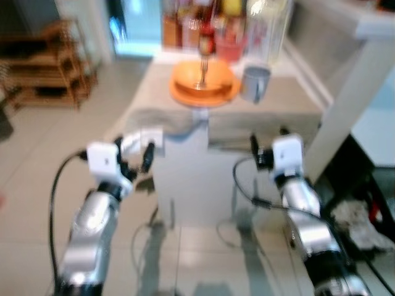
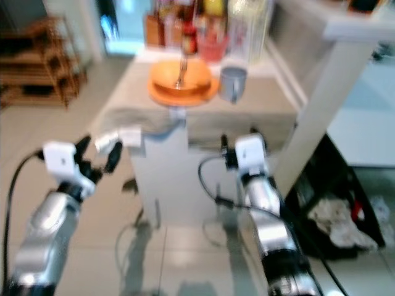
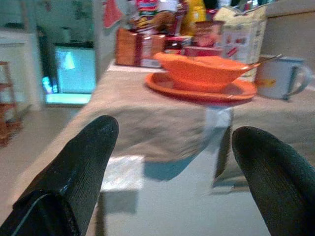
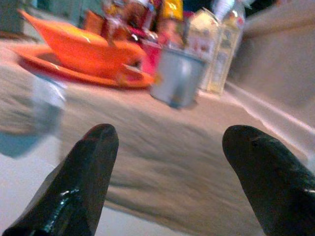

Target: Setting the table

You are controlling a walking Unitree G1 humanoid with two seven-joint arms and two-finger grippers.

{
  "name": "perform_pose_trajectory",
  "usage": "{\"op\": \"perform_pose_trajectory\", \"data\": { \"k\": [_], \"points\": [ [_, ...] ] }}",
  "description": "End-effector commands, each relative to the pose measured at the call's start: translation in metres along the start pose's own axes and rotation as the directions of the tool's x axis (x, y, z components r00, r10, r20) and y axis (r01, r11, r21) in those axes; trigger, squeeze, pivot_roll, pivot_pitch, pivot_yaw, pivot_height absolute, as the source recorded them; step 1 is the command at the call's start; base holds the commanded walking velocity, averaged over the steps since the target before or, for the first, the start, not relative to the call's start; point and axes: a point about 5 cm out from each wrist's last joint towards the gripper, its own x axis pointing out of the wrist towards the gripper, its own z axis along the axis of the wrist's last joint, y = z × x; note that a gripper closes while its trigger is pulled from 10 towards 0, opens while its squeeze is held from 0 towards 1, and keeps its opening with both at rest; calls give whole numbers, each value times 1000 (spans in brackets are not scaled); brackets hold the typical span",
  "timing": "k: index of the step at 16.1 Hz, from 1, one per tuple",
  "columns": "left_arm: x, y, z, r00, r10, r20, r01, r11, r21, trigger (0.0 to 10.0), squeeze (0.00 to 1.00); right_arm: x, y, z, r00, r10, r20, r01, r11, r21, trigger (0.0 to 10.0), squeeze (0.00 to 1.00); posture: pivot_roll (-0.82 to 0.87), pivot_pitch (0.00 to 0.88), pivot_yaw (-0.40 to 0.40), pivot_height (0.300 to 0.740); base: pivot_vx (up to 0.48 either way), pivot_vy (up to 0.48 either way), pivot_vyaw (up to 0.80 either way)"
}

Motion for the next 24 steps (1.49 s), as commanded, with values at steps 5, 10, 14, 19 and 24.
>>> {"op": "perform_pose_trajectory", "data": {
  "k": [5,10,14,19,24],
  "points": [
    [6,-21,5,995,-102,10,101,994,28,10000,0,0,-9,-3,1000,-16,-1,16,1000,-21,10000,0,-29,0,2,740,381,0,0],
    [8,-22,4,994,-108,-1,108,994,31,10000,0,-3,-7,-4,1000,-15,-6,14,999,-37,10000,0,-39,0,9,740,0,0,0],
    [8,-23,6,994,-111,6,110,994,24,10000,0,4,-10,1,1000,-30,3,30,999,-30,10000,0,-37,0,11,740,240,0,0],
    [7,-24,6,993,-120,6,120,992,30,10000,0,7,-8,2,1000,-24,-2,24,1000,-11,10000,0,-31,0,13,740,480,0,0],
    [7,-29,5,991,-136,2,136,990,30,10000,0,7,-6,3,1000,-12,6,13,1000,-17,10000,0,-36,0,9,740,480,0,0]
  ]
}}
